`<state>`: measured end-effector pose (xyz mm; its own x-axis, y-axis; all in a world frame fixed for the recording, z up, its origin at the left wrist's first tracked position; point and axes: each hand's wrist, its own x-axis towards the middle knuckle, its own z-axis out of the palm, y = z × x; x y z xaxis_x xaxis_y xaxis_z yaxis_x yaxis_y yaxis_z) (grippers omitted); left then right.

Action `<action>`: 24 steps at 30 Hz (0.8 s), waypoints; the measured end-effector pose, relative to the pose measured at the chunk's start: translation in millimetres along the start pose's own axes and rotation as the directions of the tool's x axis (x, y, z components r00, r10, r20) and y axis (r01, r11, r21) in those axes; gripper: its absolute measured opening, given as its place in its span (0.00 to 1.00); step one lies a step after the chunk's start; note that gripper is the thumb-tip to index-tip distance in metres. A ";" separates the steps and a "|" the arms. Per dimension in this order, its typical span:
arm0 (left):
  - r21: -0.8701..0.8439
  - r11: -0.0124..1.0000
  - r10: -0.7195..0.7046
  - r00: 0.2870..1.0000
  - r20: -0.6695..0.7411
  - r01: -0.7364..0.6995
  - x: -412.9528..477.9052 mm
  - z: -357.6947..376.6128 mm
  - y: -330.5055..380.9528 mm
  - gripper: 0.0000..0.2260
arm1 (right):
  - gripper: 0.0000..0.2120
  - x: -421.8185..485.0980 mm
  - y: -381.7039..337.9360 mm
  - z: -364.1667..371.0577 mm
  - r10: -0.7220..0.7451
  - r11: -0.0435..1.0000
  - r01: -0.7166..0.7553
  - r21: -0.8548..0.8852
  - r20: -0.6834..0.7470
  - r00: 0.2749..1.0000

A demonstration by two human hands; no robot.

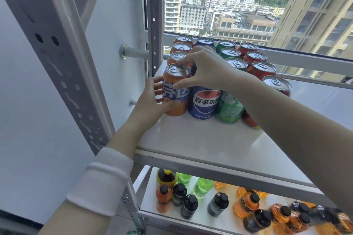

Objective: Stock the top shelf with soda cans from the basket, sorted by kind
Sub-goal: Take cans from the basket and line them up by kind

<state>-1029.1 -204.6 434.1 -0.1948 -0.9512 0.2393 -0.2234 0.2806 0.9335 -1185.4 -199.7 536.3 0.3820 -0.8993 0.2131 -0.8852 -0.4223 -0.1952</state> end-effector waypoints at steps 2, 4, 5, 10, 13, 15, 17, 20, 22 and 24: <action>0.014 1.000 -0.005 1.000 0.001 0.005 -0.3 0.4 0.7 0.27 | 0.27 0.6 0.5 0.3 0.015 1.000 -0.015 -0.002 -0.004 1.000; 0.019 1.000 -0.011 1.000 0.003 0.011 -0.6 0.3 1.2 0.27 | 0.27 1.0 0.3 1.9 0.022 1.000 -0.022 -0.004 -0.003 1.000; 0.018 1.000 -0.014 1.000 0.003 0.014 -0.7 0.3 1.3 0.27 | 0.26 1.2 0.0 2.4 0.021 1.000 -0.021 -0.004 -0.006 1.000; 0.002 1.000 -0.021 1.000 0.010 0.021 -2.0 1.2 -0.3 0.27 | 0.26 -1.6 -1.0 3.6 0.029 1.000 -0.029 -0.005 -0.014 0.999; 0.000 1.000 -0.022 1.000 0.013 0.022 -3.1 2.4 -0.3 0.28 | 0.29 -1.9 0.0 7.4 0.052 0.998 -0.052 -0.018 -0.022 0.998; -0.013 1.000 -0.021 1.000 0.011 0.021 -3.7 2.6 -0.6 0.28 | 0.31 -2.3 1.6 10.2 0.061 0.997 -0.062 -0.055 -0.018 0.998; -0.026 1.000 -0.008 1.000 0.004 0.008 -4.7 3.0 -1.8 0.30 | 0.35 -5.8 3.9 10.6 0.043 0.993 -0.044 -0.111 -0.015 0.999; -0.025 1.000 0.013 1.000 -0.003 -0.014 -5.2 4.7 -2.4 0.36 | 0.39 -21.4 13.2 -2.6 0.002 0.998 -0.012 -0.063 -0.151 0.988; -0.014 1.000 0.024 1.000 -0.010 -0.024 -4.3 6.0 -1.3 0.40 | 0.40 -39.6 28.3 -15.6 0.032 0.999 -0.022 0.033 -0.326 0.945; -0.007 0.999 0.049 0.998 -0.031 -0.050 -2.4 7.8 1.4 0.42 | 0.39 -64.0 50.9 -23.9 0.125 0.987 -0.058 0.151 -0.487 0.864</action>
<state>-1036.4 -200.9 432.8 -0.1763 -0.9397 0.2931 -0.2069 0.3265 0.9223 -1261.3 -160.9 535.6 0.0900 -0.7746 0.6260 -0.8555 -0.3820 -0.3496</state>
